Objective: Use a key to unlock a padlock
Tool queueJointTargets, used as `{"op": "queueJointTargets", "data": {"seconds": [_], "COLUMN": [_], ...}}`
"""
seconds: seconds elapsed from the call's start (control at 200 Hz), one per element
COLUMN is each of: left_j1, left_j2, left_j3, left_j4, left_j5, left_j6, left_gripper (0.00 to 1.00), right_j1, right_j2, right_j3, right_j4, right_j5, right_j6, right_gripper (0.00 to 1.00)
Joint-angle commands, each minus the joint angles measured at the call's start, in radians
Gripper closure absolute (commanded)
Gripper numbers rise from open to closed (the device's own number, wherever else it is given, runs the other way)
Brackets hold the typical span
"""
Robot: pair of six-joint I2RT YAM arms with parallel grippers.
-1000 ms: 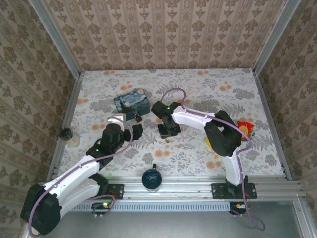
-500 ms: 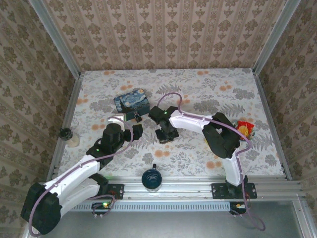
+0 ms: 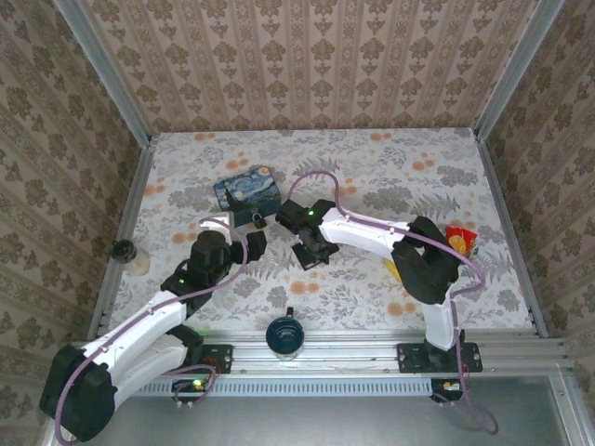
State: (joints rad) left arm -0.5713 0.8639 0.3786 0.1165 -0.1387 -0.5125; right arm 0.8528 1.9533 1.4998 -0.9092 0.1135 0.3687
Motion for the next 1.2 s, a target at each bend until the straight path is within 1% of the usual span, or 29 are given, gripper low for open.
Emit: {"op": "queueJointTargets", "data": {"seconds": [0.0,0.155,0.265,0.375,0.58,0.725,0.81,1.0,1.195], "left_j1": [0.037,0.074,0.078,0.081,0.083,0.081,0.082,0.082,0.082], "left_j2": [-0.017,-0.025,-0.040,-0.051,-0.073,-0.092,-0.105,-0.138,-0.136], "left_j3": [0.029,0.063,0.060,0.038,0.002,-0.001,-0.009,-0.063,-0.053], "left_j4": [-0.020,-0.046,-0.007,0.079,0.251,0.301,0.342,0.491,0.523], "left_j5": [0.053,0.121,0.146,0.200,0.365,0.452,0.490,0.551,0.654], "left_j6": [-0.080,-0.119,-0.105,-0.071,0.049,0.112,0.124,0.126,0.156], "left_gripper": [0.00,0.00,0.00,0.01,0.01,0.00,0.00,0.00,0.03], "right_j1": [0.019,0.033,0.033,0.034,0.032,0.033,0.033,0.031,0.031], "right_j2": [-0.079,-0.147,-0.185,-0.205,-0.208,-0.217,-0.231,-0.268,-0.305], "right_j3": [0.013,0.038,0.093,0.167,0.321,0.403,0.435,0.477,0.488], "right_j4": [-0.008,0.015,0.013,-0.004,-0.054,-0.075,-0.079,-0.078,-0.067], "right_j5": [0.141,0.262,0.287,0.256,0.168,0.120,0.094,0.039,-0.015], "right_j6": [-0.118,-0.220,-0.270,-0.307,-0.321,-0.325,-0.330,-0.339,-0.353], "right_gripper": [1.00,1.00,1.00,1.00,1.00,1.00,1.00,1.00,1.00]}}
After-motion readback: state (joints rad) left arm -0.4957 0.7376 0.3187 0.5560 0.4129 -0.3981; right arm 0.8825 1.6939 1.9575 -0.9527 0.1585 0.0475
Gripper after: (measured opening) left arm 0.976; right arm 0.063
